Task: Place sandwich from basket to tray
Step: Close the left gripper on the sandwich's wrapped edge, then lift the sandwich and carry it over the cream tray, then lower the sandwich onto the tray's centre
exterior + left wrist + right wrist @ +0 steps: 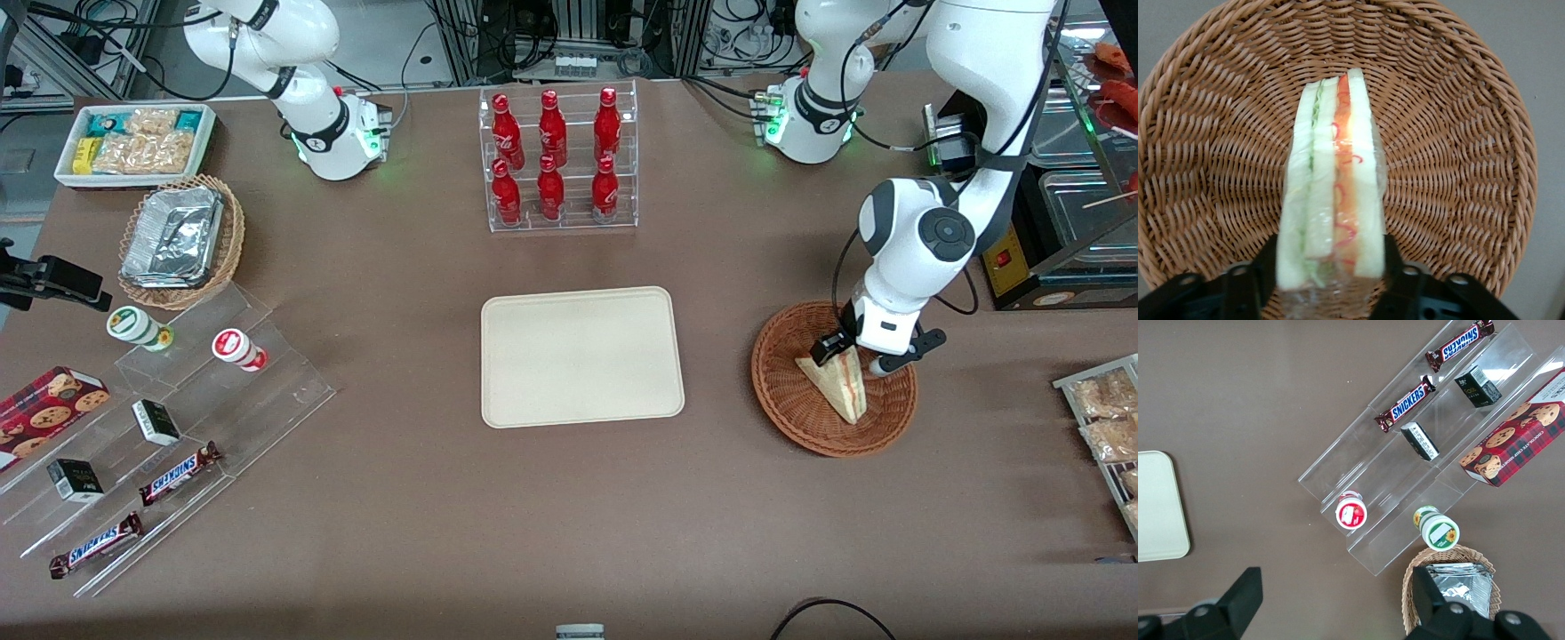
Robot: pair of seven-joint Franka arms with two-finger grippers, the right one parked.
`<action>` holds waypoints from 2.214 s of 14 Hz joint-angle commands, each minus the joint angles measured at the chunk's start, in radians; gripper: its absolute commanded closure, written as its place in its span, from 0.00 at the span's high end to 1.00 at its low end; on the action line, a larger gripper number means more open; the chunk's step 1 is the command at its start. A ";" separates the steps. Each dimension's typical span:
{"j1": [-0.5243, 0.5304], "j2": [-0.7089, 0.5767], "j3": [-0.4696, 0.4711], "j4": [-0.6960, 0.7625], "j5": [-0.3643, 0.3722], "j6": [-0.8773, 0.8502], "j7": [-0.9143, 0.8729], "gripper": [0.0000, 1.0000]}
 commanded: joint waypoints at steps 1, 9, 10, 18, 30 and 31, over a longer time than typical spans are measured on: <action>-0.005 0.008 0.006 0.020 0.000 0.015 -0.013 0.00; -0.006 -0.135 0.001 0.116 0.009 -0.223 -0.009 0.00; -0.006 -0.161 -0.002 0.189 0.013 -0.352 -0.013 0.00; -0.014 -0.059 -0.300 0.627 0.054 -0.744 -0.299 0.00; -0.463 0.466 -0.345 0.934 0.355 -0.636 -0.501 0.00; -0.481 0.488 -0.344 0.934 0.370 -0.612 -0.518 0.00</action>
